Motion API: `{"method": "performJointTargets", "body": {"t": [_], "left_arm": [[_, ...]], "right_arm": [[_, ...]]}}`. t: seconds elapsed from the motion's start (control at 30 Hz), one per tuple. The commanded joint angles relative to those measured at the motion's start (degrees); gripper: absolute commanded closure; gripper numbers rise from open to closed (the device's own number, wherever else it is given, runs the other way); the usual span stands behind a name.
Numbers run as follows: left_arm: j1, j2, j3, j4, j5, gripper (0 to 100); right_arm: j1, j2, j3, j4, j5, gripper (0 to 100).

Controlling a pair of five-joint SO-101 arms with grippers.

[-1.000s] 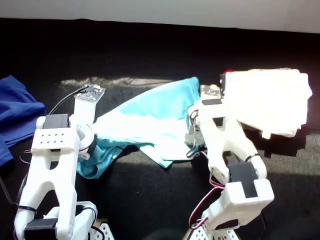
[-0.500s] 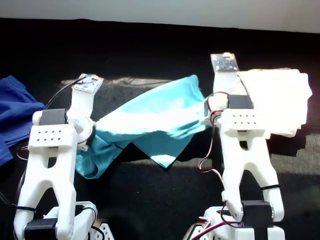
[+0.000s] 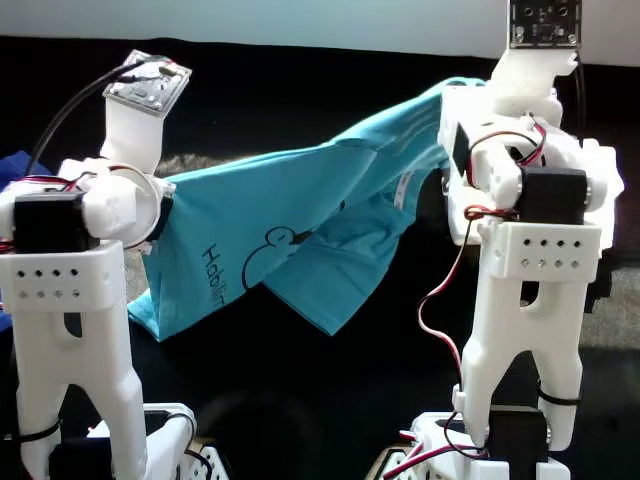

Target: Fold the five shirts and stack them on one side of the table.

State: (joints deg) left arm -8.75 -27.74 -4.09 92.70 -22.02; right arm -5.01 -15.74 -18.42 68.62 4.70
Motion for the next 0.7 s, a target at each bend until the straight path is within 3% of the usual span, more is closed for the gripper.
{"method": "performJointTargets", "body": {"t": [0.0,0.3,0.67], "left_arm": [[0.57,-1.19,-10.33,3.08,-0.26,99],[0.22,-2.15,-26.33,7.82,-0.26,99],[-2.95,-13.93,-23.08,7.3,-0.35,99]], "right_arm": [[0.57,-2.95,-7.69,1.45,2.73,99.2],[0.57,-3.38,-26.33,10.24,3.87,99.2],[0.57,-3.47,-42.42,12.79,5.01,99.2]]}}
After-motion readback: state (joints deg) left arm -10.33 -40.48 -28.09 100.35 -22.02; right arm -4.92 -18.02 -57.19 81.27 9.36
